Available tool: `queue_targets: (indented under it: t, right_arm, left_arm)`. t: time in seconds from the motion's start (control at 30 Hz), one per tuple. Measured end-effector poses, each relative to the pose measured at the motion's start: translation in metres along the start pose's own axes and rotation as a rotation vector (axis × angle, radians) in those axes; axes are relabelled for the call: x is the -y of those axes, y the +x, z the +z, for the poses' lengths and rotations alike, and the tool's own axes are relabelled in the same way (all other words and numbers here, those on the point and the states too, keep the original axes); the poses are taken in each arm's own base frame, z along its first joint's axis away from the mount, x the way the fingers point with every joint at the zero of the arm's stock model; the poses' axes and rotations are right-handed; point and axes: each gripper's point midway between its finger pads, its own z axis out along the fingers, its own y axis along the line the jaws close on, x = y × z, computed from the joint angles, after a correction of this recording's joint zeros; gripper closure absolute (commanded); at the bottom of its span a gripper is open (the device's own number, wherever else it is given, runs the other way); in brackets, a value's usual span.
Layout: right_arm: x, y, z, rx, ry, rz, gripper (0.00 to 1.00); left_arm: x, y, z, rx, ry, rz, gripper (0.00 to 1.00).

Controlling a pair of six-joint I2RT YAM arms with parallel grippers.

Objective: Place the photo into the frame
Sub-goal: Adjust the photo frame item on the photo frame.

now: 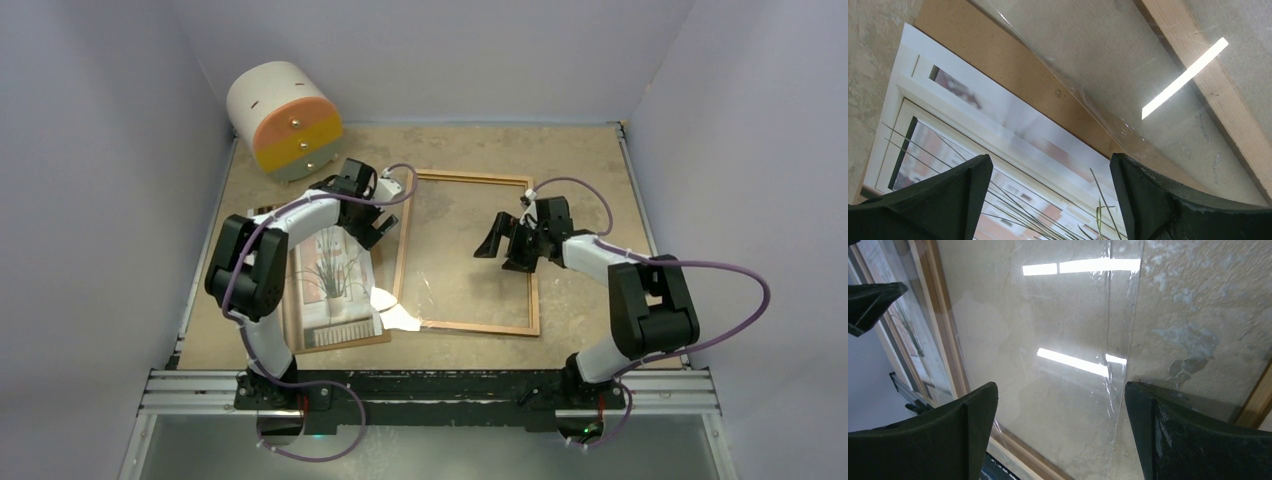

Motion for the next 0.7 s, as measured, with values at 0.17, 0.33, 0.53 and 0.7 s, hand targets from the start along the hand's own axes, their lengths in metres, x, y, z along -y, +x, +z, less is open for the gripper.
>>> queue_targets:
  t: [0.17,0.33,0.53,0.7]
  right_arm:
    - [-0.005,0.009,-0.002,-0.005,-0.047,0.016,0.01]
    - [-0.009,0.010,-0.002,-0.009,-0.077,0.037,0.01]
    - [-0.012,0.013,-0.003,-0.015,-0.125,0.087,0.01]
    - [-0.017,0.015,-0.004,-0.016,-0.180,0.139,0.02]
  left_arm:
    - [0.001,0.003,0.006,-0.013,0.007,0.000,0.07]
    - [0.001,0.006,0.009,-0.025,0.009,-0.002,0.07]
    - [-0.002,0.007,0.009,-0.027,-0.002,-0.004,0.07]
    - [-0.003,0.006,0.011,-0.029,-0.009,-0.001,0.08]
